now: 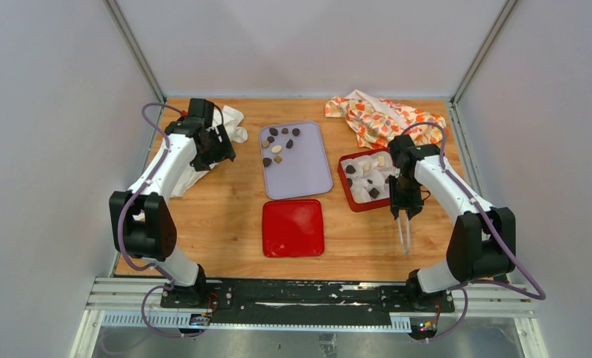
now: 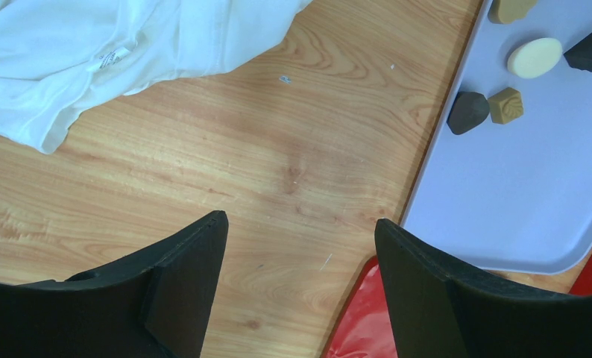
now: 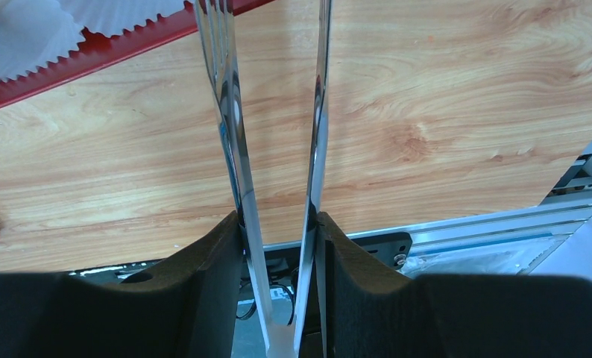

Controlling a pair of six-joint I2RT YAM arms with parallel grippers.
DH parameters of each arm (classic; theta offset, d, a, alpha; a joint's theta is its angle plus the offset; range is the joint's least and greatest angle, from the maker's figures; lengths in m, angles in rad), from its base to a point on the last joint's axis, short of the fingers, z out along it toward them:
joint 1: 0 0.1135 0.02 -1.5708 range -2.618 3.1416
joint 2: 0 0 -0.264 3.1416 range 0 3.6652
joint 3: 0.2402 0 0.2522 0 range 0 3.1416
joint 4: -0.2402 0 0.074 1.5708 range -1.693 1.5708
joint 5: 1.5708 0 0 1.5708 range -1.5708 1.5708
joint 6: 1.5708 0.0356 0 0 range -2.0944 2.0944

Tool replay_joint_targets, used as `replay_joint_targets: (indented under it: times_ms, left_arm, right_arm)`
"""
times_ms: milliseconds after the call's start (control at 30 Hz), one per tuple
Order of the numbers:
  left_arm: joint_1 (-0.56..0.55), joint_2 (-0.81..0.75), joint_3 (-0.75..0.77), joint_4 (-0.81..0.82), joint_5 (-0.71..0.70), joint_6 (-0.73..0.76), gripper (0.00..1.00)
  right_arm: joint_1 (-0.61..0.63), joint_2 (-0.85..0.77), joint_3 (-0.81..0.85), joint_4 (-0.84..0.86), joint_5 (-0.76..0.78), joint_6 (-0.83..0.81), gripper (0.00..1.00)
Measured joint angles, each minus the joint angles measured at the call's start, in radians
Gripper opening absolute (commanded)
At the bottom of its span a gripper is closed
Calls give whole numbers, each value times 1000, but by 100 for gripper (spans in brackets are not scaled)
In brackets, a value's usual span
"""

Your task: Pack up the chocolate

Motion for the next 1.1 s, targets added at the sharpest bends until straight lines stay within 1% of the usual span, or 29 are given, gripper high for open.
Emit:
replay_joint_targets:
  times_ms: [433, 1100]
  left_arm:
    - [0, 0, 0, 0, 1, 0, 77]
    - [0, 20, 11, 3, 18, -3, 77]
  right_arm:
    - [-1, 7, -22, 14, -1, 0, 21]
    - [-1, -17, -22, -28, -18, 2, 21]
